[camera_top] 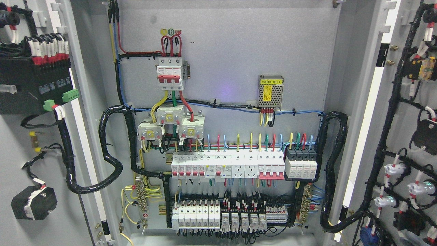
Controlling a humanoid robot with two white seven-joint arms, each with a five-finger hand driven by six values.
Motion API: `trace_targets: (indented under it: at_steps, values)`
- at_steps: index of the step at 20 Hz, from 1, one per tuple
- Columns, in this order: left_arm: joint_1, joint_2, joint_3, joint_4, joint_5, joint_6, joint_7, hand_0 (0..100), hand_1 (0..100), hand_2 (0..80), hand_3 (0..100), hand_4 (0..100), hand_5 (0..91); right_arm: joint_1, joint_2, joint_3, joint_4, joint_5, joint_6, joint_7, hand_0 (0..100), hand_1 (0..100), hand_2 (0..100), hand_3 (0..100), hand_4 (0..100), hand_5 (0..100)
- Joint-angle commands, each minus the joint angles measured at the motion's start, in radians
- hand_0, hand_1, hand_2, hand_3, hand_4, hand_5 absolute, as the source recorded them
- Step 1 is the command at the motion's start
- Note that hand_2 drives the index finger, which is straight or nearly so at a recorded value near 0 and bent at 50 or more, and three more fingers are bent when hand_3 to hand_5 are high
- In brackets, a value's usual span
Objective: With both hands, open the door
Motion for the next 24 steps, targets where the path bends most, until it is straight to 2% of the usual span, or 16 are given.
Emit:
trace_targets:
  at_steps: [1,4,11,24]
  values:
    - [-0.030,0.120,0.173,0.118,0.078,-0.598,-0.001,12,39,0.0,0,0,0.0,0.062,-0.005,-0.119,0.016,-0.054,-0.004,0.000,12,39,0,0,0,0]
    - [-0.054,0.146,0.193,0.174,0.093,-0.589,-0.001,12,39,0.0,0,0,0.0,0.085,-0.001,-0.150,0.014,-0.055,-0.006,0.000,12,39,0,0,0,0]
    - [-0.111,0.205,0.211,0.312,0.113,-0.587,-0.001,12,39,0.0,0,0,0.0,0.116,-0.001,-0.182,0.013,-0.098,-0.006,0.000,12,39,0,0,0,0]
    - [-0.272,0.318,0.211,0.615,0.147,-0.540,-0.001,12,39,0.0,0,0,0.0,0.147,-0.002,-0.197,0.025,-0.163,-0.003,0.000,12,39,0,0,0,0]
